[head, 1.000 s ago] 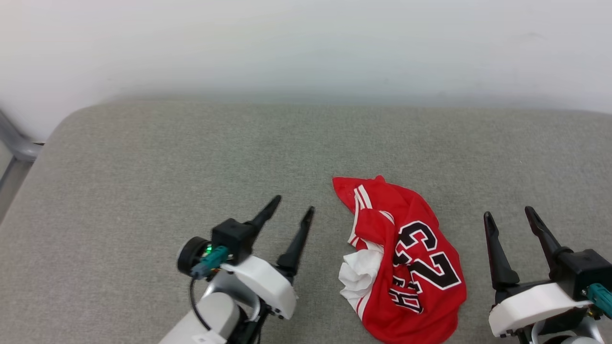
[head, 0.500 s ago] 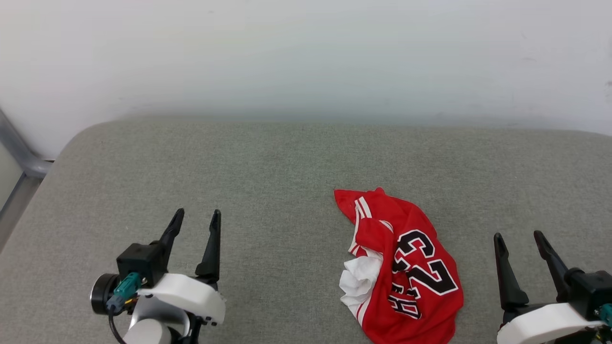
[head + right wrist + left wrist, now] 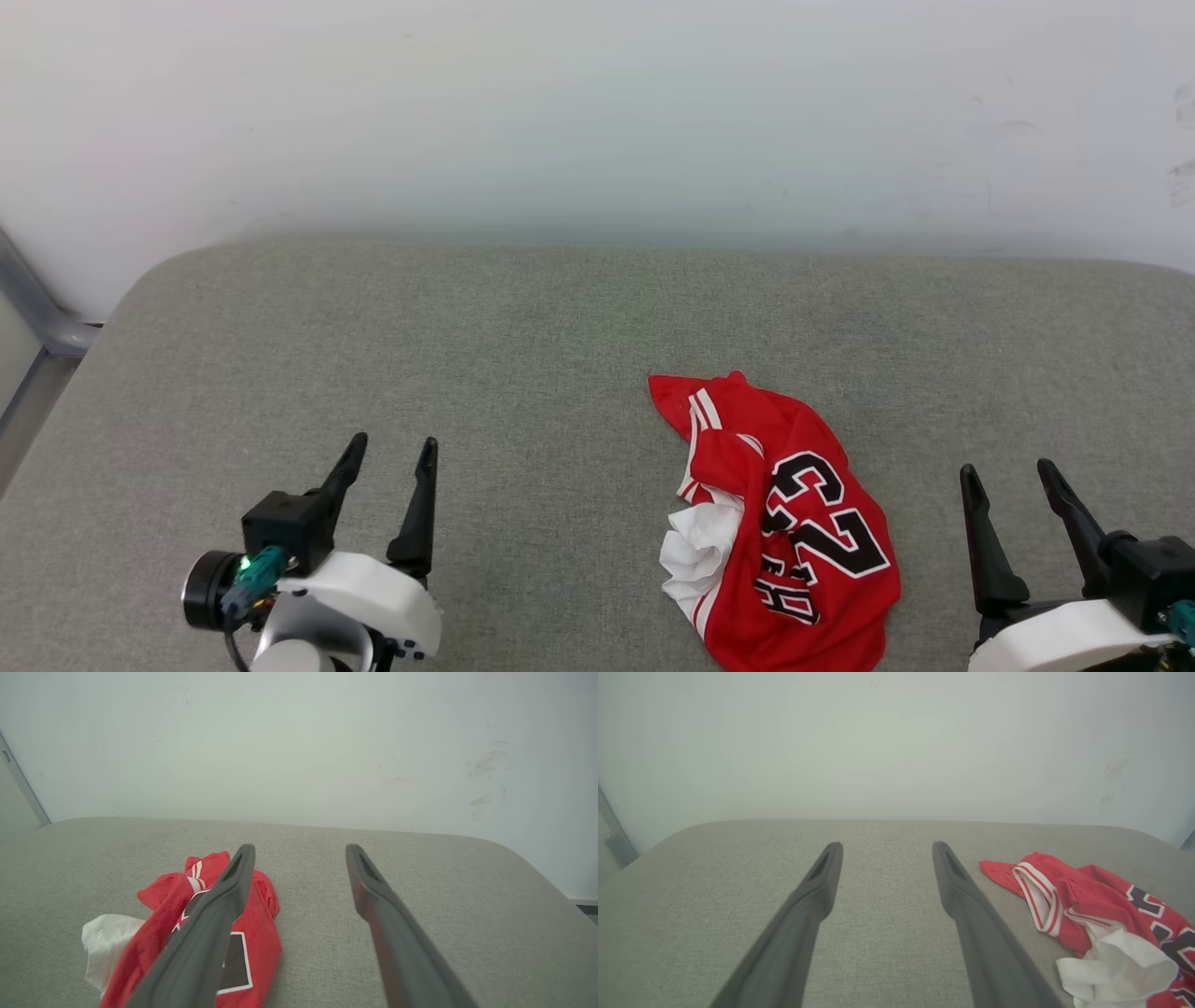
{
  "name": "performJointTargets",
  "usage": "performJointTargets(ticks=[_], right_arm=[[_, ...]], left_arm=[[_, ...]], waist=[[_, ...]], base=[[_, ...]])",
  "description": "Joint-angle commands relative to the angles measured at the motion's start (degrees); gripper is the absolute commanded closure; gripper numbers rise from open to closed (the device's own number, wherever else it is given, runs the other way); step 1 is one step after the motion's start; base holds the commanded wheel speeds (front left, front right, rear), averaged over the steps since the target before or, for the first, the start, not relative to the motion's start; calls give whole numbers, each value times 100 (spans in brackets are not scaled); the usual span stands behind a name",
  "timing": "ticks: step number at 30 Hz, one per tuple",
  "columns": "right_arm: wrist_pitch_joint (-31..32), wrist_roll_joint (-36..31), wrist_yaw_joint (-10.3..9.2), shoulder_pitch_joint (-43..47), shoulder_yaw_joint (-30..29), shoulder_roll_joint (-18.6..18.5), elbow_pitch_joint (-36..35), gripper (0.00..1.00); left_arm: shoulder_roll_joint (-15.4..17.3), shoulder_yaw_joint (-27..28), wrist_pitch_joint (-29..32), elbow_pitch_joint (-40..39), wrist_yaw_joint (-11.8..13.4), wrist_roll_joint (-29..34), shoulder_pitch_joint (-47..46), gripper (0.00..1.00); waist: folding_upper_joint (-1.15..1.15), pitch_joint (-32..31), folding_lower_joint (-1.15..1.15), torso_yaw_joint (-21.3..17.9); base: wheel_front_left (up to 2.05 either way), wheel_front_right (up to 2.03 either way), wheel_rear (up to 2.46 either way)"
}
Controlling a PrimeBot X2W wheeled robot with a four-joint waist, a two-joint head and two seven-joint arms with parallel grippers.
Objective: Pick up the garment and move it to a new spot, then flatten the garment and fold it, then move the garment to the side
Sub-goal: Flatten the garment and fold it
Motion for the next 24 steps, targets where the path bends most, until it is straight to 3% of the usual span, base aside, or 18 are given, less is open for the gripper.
performJointTargets(ticks=[1, 4, 15, 24], right_arm=[[-12, -19, -4, 0, 4, 2, 3, 0], [3, -26, -4, 0, 14, 2, 0, 0], [75, -66, -4, -90, 98, 2, -33, 0], [19, -27, -4, -258, 186, 2, 40, 0]], left_arm=[[18, -31, 35, 12, -17, 31, -87, 0], [-13, -192, 324, -1, -166, -14, -278, 0], [-407, -1245, 2285, -28, -1115, -421, -1319, 0], [-606, -1921, 3748, 547, -1374, -911, -1823, 0]], waist=[[0, 1, 0, 1], [0, 19, 0, -5], [0, 230, 0, -191], [0, 509, 0, -559]], base=[[0, 0, 0], [0, 0, 0], [0, 0, 0], [0, 0, 0]])
